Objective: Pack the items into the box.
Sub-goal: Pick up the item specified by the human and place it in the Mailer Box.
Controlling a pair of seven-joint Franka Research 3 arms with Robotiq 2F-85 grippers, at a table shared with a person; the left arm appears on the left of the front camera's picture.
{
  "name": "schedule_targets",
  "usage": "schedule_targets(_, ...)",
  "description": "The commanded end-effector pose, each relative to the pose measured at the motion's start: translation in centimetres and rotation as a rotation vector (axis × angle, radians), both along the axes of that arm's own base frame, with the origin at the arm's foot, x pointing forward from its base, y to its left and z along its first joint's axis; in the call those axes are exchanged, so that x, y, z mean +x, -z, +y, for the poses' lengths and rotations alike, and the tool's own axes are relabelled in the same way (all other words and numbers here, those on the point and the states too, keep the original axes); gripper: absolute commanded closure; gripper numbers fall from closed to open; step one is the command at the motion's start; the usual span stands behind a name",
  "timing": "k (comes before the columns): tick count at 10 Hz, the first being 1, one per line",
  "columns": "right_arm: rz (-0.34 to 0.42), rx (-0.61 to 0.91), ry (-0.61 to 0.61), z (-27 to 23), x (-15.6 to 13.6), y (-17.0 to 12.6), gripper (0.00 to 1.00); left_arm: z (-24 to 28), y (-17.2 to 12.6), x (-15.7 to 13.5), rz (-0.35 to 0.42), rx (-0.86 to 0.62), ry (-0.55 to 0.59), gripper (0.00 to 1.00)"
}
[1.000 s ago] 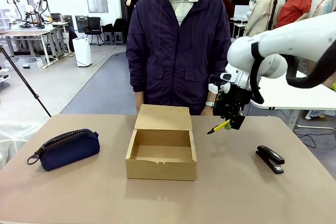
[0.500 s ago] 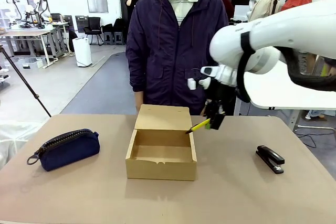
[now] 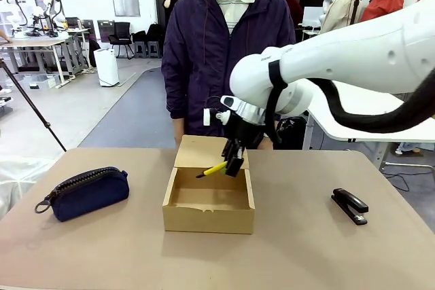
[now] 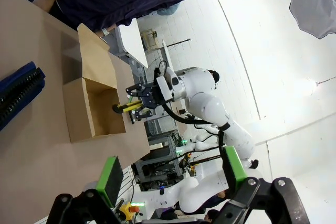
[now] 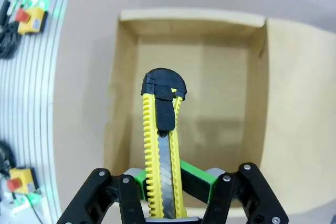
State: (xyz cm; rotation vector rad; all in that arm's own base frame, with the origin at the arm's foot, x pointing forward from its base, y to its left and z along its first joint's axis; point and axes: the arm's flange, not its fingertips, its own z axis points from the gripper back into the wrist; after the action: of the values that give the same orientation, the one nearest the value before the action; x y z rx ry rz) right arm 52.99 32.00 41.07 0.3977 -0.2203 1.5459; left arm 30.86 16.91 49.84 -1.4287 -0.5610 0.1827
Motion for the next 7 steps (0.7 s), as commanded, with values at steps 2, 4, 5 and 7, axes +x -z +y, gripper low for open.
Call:
schedule_targets(2, 0.034, -0.042, 0.023, 2.8, 3.2, 1.1, 1.00, 0.0, -0.2, 0.1, -0.024, -0.015, 0.001, 0.00)
schedule_targets(4, 0.047, -0.072, 0.014, 3.4, 3.7, 1.5, 1.00, 0.0, -0.2, 0.1, -0.024, -0.015, 0.001, 0.00)
schedule_targets(5, 0.052, -0.084, 0.008, 3.5, 3.9, 1.6, 1.00, 0.0, -0.2, 0.1, -0.024, -0.015, 0.001, 0.00)
schedule_targets(7, 0.050, -0.094, 0.008, 3.5, 3.9, 1.6, 1.00, 0.0, -0.2, 0.1, -0.024, -0.015, 0.001, 0.00)
